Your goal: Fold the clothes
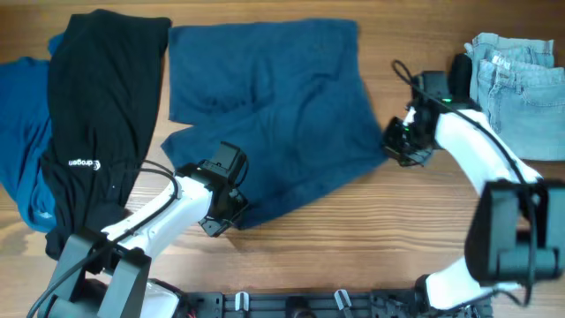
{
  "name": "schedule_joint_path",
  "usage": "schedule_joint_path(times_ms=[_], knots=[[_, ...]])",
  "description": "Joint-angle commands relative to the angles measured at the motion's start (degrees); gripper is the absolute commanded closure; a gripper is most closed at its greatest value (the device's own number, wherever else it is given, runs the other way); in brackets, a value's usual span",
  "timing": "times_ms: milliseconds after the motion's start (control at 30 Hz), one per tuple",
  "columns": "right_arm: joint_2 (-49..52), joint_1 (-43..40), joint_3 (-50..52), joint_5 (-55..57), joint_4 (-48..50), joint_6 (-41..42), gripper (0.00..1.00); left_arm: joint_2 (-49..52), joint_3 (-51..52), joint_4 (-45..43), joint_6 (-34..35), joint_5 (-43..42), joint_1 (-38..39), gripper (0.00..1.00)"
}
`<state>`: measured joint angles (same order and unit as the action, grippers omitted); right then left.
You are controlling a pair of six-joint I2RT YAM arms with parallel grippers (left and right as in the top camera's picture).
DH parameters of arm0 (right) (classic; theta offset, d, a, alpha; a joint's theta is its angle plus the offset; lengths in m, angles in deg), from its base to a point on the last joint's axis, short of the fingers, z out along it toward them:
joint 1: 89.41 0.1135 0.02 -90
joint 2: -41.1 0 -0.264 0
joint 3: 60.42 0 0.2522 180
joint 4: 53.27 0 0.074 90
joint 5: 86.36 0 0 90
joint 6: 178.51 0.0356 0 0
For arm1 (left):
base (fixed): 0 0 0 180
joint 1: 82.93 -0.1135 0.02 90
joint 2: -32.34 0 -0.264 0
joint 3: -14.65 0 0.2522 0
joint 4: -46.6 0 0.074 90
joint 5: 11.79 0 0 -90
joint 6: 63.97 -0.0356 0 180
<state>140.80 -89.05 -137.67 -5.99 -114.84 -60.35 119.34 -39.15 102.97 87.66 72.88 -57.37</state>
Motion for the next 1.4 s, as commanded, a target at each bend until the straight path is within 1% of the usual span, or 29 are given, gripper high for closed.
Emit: schedule_joint_path(times_ms=[0, 67, 200, 300, 533, 567, 600, 633, 733, 800, 900, 1033, 1133, 1200, 1367], knots=[[-7.56, -6.71, -0.02, 2.78, -6.84, -2.71, 0.96, -0.90, 1.49, 2.08, -2.40, 0.26, 0.04, 0.96], [-9.73, -10.29, -0.02, 2.78, -11.43, -2.89, 0.96, -1.99, 1.49, 3.54, -2.93, -0.15, 0.04, 0.96], [-11.91, -13.20, 0.26, 3.85, -14.80, -5.01, 0.96, -3.10, 1.49, 5.64, -4.28, 0.76, 0.04, 0.96], [-12.55, -13.25, 0.50, 4.42, -14.45, -7.08, 0.96, -3.13, 1.46, 5.70, -4.39, 2.60, 0.04, 0.96], [-12.59, -13.25, 0.50, 3.56, -13.77, -7.15, 0.96, -3.69, 1.01, 5.79, -4.46, 2.82, 0.04, 0.96], [-12.61, -13.25, 0.50, 2.78, -13.60, -7.15, 0.96, -4.74, -0.20, 6.75, -6.05, 2.89, 0.04, 0.96], [-12.61, -13.25, 0.50, 1.81, -13.20, -7.17, 0.96, -5.84, -1.64, 7.98, -7.48, 3.74, 0.04, 0.96], [-12.61, -13.25, 0.50, 1.07, -12.81, -7.17, 0.96, -6.95, -3.17, 9.86, -7.45, 5.55, 0.04, 0.96], [-12.90, -13.25, 0.50, 0.15, -12.17, -7.21, 0.96, -12.26, -10.80, 17.27, -7.45, 14.75, 0.04, 0.96], [-13.94, -13.25, 0.50, 0.15, -11.89, -7.19, 0.96, -14.80, -14.01, 18.73, -7.48, 18.29, 0.04, 0.96], [-18.47, -13.25, 0.50, 0.15, -11.34, -7.17, 0.96, -19.21, -18.60, 18.40, -10.54, 21.49, 0.04, 0.96], [-25.18, -13.25, 0.50, 0.63, -14.19, -7.67, 0.96, -22.40, -21.88, 18.36, -13.11, 21.90, 0.07, 0.96], [-30.36, -13.25, 0.50, 0.79, -18.12, -8.20, 0.96, -24.28, -22.73, 18.97, -13.49, 20.92, 0.24, 0.96], [-34.97, -13.25, 0.50, 0.81, -21.55, -8.26, 0.96, -25.55, -22.80, 20.33, -13.44, 20.83, 2.12, 0.96], [-41.77, -13.25, 0.50, 0.83, -24.02, -8.41, 0.96, -27.39, -23.78, 20.74, -13.22, 21.16, 6.82, 0.96]])
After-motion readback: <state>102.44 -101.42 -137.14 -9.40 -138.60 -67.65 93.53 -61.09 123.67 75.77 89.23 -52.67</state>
